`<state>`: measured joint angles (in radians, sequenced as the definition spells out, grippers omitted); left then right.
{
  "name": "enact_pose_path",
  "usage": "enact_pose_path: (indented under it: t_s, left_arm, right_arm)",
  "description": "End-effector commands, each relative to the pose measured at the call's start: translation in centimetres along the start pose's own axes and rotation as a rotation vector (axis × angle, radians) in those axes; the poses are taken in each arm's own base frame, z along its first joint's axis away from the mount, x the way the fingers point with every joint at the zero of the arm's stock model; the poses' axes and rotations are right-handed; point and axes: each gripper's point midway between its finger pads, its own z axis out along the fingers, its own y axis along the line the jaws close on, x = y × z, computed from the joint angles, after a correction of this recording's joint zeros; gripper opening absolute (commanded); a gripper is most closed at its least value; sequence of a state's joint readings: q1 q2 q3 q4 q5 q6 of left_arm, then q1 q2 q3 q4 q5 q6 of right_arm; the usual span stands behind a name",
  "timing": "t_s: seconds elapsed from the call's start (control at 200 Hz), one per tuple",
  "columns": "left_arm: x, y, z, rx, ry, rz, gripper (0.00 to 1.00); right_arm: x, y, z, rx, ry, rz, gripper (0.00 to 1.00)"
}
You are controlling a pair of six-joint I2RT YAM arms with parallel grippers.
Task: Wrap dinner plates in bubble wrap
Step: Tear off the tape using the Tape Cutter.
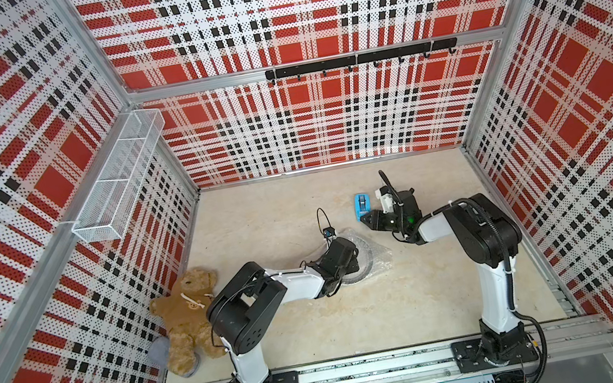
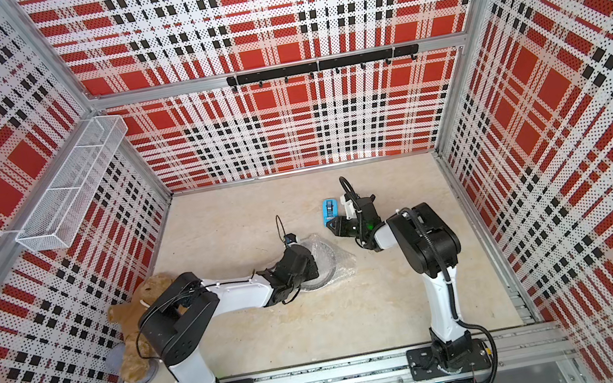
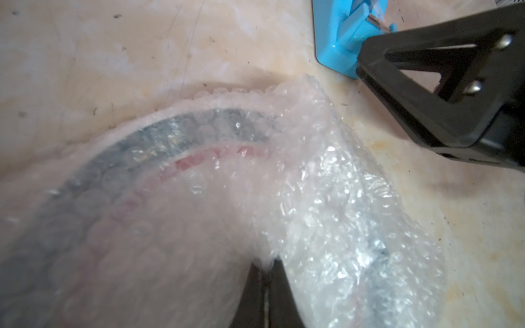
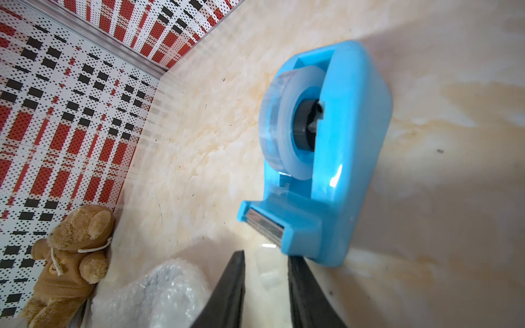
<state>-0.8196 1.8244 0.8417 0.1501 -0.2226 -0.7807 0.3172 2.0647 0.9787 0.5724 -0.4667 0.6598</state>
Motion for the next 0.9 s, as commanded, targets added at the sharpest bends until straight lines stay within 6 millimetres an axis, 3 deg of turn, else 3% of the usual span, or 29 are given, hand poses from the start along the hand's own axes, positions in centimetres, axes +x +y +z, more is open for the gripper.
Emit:
enact_pose_path:
  t_s: [0.0,0.276,0.606,0.892]
  left_arm:
    - [10.33,7.20,0.06,-0.198,0.359,0.077,0.00]
    - [10.30,7.17,0.06,-0.197,0.358,0.078,0.00]
    - [10.36,7.19,0.07,-0.196,0.360,0.078,0.00]
    - [10.38,7.22,0.10,-0.198,0.360,0.078,0.00]
  right_arm:
    - [-0.60,-0.74,-0.28,0.016,-0.038,0.000,0.29]
    - [-0.46,-0.76,-0.45,0.003,-0.035,0.007,0.28]
    - [-0.75,-0.59,-0.49,-0.006,-0.035,0.001,0.20]
    - [-0.47,-0.45,-0.42,-0.022,-0.019,0.015,0.05]
